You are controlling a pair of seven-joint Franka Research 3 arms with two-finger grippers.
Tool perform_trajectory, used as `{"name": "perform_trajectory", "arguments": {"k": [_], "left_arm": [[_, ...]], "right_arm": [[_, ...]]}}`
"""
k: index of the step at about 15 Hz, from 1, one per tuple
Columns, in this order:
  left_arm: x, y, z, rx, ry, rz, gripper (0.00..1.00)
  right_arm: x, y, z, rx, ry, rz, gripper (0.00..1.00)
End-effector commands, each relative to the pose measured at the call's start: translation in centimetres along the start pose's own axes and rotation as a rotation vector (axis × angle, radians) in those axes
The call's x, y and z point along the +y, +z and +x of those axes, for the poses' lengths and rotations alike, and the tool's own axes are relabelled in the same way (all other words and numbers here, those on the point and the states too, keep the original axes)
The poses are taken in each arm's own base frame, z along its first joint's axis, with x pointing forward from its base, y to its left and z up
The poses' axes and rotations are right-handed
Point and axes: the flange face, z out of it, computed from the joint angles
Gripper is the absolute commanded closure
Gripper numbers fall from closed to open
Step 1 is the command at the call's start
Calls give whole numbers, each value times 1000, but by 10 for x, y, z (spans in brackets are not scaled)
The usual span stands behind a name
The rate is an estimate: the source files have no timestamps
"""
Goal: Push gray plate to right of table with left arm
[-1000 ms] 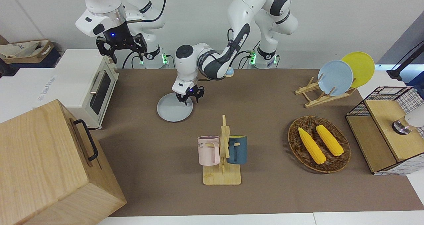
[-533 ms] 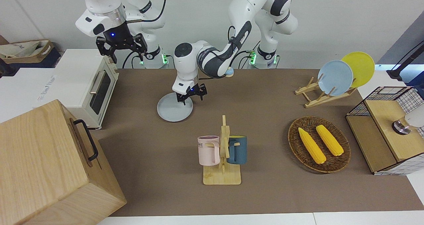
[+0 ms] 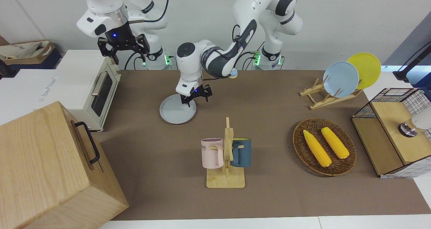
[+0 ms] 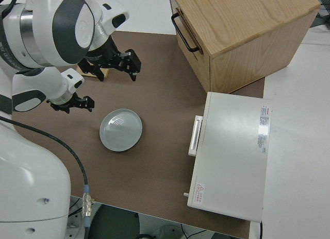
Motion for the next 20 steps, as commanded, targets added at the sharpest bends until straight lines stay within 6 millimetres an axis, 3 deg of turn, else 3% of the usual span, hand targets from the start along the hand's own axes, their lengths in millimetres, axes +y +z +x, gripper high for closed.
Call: {"name": "perform_trajectory", "arguments": {"k": [1, 6, 10, 15, 20], "left_arm": [[-51, -48, 25, 10, 56, 26, 13], [-149, -102, 88, -6, 83, 38, 13], [-252, -129, 141, -9, 121, 49, 13], [-347, -149, 172, 0, 99, 37, 13], [-393, -163, 168, -29, 124, 12, 11]], "right_arm": [[2, -3, -3, -3, 2, 10, 17], [2, -2, -3, -6, 2, 8, 17], [2, -3, -3, -5, 2, 10, 17], [2, -3, -3, -5, 2, 10, 17], [2, -3, -3, -5, 4, 10, 17]]}}
